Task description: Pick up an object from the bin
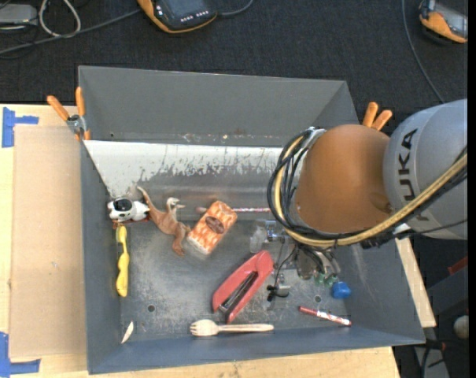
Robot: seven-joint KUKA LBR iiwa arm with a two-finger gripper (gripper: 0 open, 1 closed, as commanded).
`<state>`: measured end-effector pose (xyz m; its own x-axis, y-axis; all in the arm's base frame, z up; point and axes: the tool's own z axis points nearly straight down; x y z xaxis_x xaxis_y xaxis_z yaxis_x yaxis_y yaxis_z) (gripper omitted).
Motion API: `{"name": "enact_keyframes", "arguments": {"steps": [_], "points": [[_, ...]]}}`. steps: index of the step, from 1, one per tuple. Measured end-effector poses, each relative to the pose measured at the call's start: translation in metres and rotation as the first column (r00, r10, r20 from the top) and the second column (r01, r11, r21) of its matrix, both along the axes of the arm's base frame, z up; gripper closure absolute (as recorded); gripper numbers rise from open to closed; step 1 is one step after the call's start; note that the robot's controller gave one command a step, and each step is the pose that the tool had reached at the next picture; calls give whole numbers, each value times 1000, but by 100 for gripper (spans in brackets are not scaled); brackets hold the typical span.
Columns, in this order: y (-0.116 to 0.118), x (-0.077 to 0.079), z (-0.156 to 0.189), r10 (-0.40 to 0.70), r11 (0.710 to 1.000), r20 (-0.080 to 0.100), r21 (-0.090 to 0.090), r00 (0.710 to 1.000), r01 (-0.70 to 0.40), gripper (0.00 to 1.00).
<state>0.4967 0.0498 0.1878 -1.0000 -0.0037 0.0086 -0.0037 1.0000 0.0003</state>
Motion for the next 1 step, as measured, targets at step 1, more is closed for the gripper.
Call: {"name": "enact_keyframes", "arguments": {"steps": [1], "points": [[0, 2, 3, -2, 1000, 7, 0, 1000, 2, 0]]}}
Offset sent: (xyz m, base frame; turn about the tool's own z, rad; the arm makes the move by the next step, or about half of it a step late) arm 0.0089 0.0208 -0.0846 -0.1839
